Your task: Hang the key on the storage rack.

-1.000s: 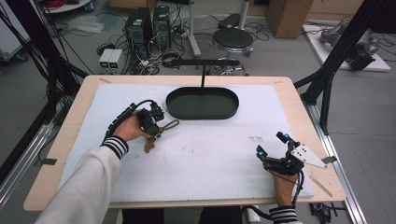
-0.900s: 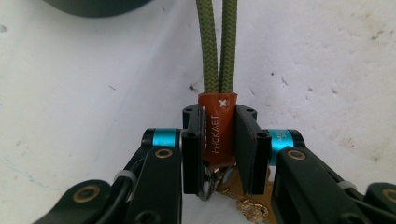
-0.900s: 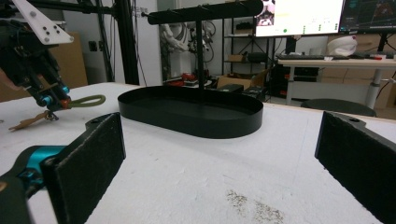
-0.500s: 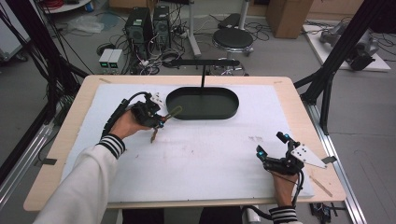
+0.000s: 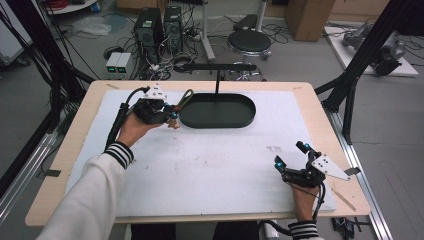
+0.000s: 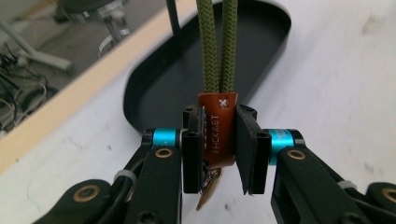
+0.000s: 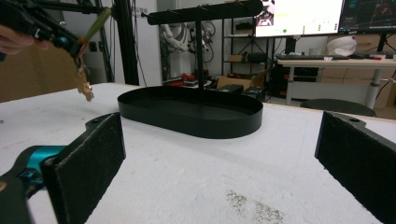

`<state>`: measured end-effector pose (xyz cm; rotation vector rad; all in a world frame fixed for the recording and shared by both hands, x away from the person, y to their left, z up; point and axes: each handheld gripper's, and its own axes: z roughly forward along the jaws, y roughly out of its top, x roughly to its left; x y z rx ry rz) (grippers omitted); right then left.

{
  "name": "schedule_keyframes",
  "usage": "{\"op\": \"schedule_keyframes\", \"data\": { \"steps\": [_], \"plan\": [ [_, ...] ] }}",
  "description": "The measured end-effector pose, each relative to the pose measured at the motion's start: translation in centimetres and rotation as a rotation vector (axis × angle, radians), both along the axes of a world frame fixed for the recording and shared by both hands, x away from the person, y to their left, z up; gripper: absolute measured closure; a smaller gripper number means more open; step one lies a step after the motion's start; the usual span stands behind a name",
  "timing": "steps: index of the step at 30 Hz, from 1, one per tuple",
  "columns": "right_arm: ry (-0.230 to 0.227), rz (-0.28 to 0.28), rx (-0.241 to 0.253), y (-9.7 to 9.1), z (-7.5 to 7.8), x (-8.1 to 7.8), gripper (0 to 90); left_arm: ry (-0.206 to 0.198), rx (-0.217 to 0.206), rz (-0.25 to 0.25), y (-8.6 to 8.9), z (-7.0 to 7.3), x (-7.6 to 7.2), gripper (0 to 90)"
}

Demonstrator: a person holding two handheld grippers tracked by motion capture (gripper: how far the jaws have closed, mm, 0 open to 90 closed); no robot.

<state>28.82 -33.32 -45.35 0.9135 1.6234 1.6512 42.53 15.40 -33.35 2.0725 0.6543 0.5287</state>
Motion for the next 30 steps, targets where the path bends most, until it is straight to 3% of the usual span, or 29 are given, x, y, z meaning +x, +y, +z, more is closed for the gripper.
{"op": "schedule_keyframes", "data": {
  "steps": [4, 11, 30],
  "plan": [
    [0.001, 0.0, -0.001, 0.0, 0.0, 0.0, 0.6, -0.024, -0.056, 0.036, 0.2, 0.6, 0.2, 73.5],
    [0.0, -0.001, -0.001, 0.0, 0.0, 0.0, 0.6, -0.046, -0.089, 0.064, 0.4, 1.1, 0.7, 73.6],
    [0.005, -0.001, 0.017, -0.1, 0.0, 0.0, 0.6, -0.059, -0.067, 0.082, -1.5, 2.2, 3.7, 73.5]
  ]
}}
